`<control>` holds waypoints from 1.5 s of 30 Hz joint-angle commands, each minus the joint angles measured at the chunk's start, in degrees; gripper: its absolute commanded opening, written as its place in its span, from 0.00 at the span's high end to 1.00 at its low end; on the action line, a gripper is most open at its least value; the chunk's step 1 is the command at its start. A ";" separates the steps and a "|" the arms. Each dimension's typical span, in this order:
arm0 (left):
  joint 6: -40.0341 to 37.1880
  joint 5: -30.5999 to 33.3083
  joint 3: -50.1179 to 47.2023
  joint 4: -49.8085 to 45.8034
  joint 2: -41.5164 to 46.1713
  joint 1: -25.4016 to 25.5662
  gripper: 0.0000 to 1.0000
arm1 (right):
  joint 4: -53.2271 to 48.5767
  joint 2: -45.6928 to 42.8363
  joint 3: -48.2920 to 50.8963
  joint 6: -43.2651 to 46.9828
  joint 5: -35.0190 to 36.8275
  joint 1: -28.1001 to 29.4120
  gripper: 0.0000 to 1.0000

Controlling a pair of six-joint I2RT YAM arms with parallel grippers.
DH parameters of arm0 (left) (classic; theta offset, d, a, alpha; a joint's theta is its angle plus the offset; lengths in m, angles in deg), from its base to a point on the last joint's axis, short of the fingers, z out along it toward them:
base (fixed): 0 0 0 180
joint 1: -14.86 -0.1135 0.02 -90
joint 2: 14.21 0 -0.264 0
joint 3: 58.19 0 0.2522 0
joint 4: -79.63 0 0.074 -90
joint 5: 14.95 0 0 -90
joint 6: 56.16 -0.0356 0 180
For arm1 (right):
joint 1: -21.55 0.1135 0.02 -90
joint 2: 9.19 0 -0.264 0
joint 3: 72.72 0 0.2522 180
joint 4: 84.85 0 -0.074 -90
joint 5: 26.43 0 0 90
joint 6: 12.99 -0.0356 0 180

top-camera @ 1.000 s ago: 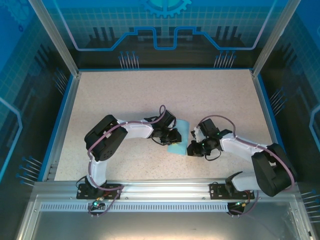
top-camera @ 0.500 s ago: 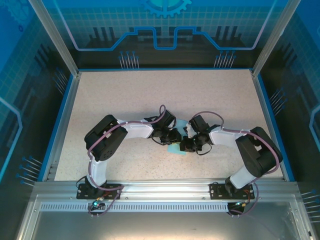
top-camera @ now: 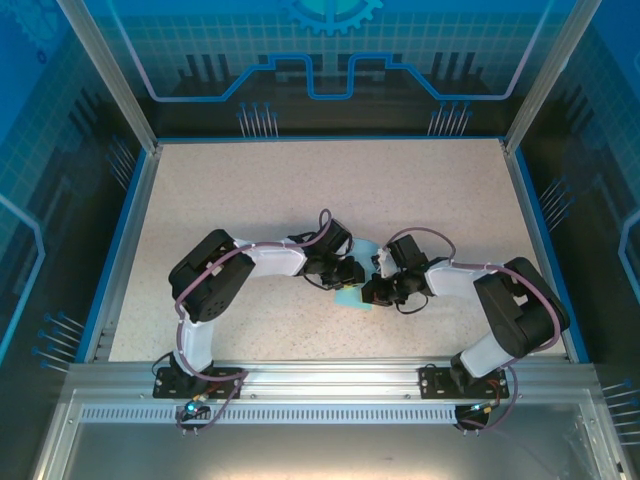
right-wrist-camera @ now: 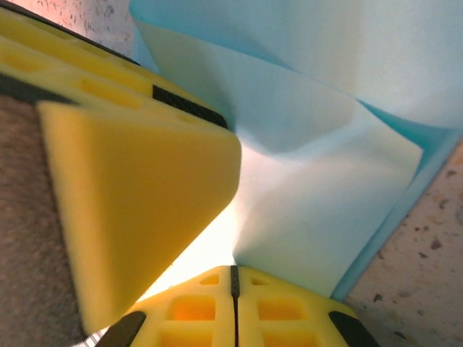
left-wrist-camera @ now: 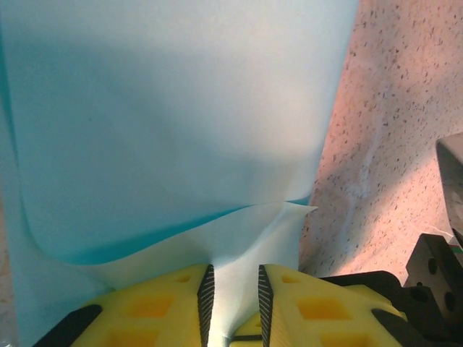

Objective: Fold a paper plane with a square sheet of paper (pick it up from the middle)
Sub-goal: Fold the triangle a second time at the center of the table.

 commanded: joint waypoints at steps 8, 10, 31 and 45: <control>4.62 -3.58 -2.68 7.66 3.83 -1.64 0.70 | -5.74 0.90 2.30 -0.74 4.33 -0.64 0.98; 5.35 -3.85 -3.08 8.61 2.81 -1.65 0.70 | -5.73 0.81 2.30 -0.83 4.41 -0.64 0.98; 0.26 1.84 -7.78 13.91 -0.77 -5.86 0.70 | -7.23 0.20 3.42 -0.66 6.46 -0.73 0.99; -3.74 1.45 -6.01 12.69 -1.24 -9.66 0.68 | -6.98 0.28 3.56 -0.65 6.20 -0.75 0.99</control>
